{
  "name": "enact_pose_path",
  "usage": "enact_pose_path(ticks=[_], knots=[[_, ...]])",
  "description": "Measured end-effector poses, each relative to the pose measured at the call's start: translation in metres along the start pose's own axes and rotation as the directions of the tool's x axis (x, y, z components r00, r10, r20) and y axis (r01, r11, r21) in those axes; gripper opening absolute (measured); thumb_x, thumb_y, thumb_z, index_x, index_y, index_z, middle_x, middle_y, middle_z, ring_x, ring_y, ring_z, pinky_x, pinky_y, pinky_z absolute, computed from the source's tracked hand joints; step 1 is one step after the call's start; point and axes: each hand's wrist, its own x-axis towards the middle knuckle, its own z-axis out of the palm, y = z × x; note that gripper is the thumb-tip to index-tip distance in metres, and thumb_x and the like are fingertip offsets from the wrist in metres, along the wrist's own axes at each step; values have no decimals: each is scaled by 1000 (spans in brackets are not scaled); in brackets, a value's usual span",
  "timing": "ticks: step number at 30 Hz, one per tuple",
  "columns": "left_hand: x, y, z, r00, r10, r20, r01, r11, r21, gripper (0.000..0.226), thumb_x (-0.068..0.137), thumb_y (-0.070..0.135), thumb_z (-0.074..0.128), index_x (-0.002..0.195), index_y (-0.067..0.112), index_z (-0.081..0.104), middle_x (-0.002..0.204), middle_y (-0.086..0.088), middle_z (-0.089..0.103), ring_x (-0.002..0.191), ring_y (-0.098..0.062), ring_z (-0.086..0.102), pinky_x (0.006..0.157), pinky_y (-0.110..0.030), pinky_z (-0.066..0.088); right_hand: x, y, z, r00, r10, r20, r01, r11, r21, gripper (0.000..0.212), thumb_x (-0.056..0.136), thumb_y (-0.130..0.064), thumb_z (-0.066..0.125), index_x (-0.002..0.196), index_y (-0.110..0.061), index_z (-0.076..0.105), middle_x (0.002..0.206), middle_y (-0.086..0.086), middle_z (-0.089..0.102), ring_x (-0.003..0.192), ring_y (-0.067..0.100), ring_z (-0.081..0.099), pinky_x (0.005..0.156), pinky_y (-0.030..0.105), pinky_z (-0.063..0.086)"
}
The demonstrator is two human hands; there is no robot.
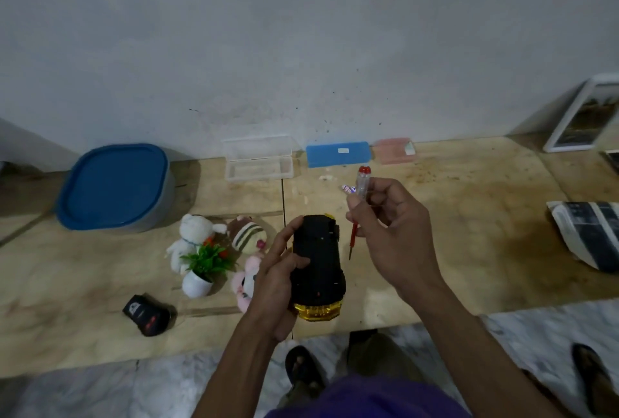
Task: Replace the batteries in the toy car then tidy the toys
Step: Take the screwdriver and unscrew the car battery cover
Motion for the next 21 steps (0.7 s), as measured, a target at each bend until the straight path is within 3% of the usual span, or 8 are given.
enact_pose_path(ticks=[3,8,13,21], knots=[[-2,5,2,1000,20,16,-20,1000,8,63,92,-13,43,131,32,63,128,-13,68,101,-38,67,75,-44,60,-1,-4,1,1000,-19,-17,19,1000,10,15,95,-27,68,109,-25,65,96,-3,73,91,20,72,79,51,59],[-3,17,15,982,178,63,-186,969,165,68,91,-13,58,137,36,55,136,3,63,115,-27,67,90,-49,59,2,-18,-1,990,-127,-66,132,988,79,30,93,-19,70,120,-24,57,95,-1,74,91,19,74,80,52,59],[-2,29,32,942,307,138,-336,872,357,72,91,-10,62,138,42,48,139,9,57,118,-17,65,90,-42,60,9,-31,-7,951,-300,-80,304,952,47,59,95,-16,67,147,-29,41,99,-14,69,94,20,73,83,48,60],[-4,37,44,916,376,138,-398,820,412,73,89,-12,63,140,37,45,138,14,55,118,-11,63,87,-34,60,14,-27,-8,927,-357,-119,370,921,119,57,95,-9,66,144,-25,43,101,-17,69,96,23,73,85,52,59]])
